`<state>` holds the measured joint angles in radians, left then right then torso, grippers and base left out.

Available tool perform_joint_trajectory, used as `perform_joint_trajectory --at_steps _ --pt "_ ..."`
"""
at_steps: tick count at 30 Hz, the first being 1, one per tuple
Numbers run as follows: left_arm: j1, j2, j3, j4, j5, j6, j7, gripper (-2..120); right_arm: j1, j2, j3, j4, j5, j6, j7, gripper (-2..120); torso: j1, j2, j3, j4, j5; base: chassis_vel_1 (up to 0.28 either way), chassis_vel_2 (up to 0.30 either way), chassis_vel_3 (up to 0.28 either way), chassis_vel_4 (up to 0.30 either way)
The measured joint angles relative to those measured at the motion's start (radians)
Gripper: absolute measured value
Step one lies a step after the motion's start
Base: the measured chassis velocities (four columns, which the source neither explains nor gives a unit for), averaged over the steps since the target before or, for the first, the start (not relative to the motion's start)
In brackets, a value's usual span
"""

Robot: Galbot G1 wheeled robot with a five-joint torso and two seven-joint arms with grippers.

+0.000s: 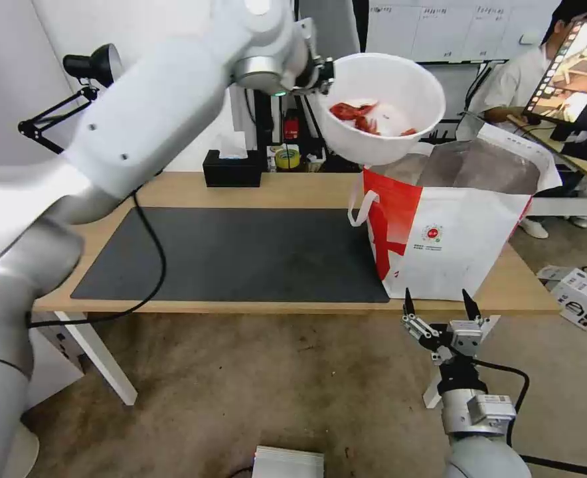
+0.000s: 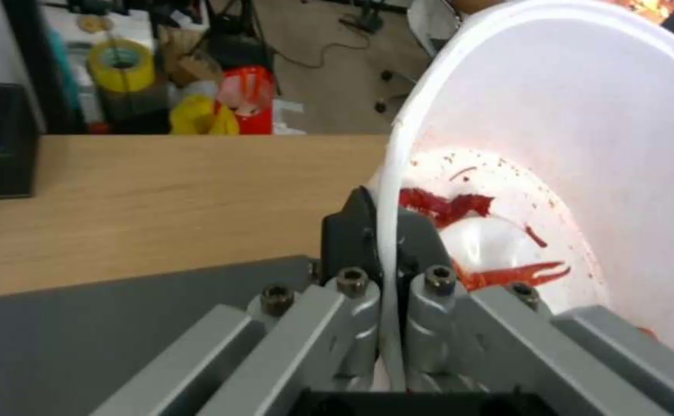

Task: Pick up the trash from the table and place it into the takeout bag.

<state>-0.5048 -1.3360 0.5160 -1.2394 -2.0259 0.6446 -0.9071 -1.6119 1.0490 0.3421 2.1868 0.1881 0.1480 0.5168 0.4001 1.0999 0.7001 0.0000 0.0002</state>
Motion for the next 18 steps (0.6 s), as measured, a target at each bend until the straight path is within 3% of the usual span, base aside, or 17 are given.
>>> perform_joint_trajectory --at_steps 10,18 --pt "-0.01 -0.238 -0.006 0.192 0.101 0.007 0.046 0 0.002 -0.001 0.009 0.009 0.009 0.0 0.003 99 0.0 0.0 0.0 -0.0004 0.0002 0.0 0.0 0.0 0.0" --pt "0.002 -0.27 0.049 0.265 0.167 -0.005 0.104 0 0.02 -0.018 0.003 0.01 0.031 -0.003 0.003 99 0.0 0.0 0.0 0.0004 -0.0002 0.0 0.0 0.0 0.0"
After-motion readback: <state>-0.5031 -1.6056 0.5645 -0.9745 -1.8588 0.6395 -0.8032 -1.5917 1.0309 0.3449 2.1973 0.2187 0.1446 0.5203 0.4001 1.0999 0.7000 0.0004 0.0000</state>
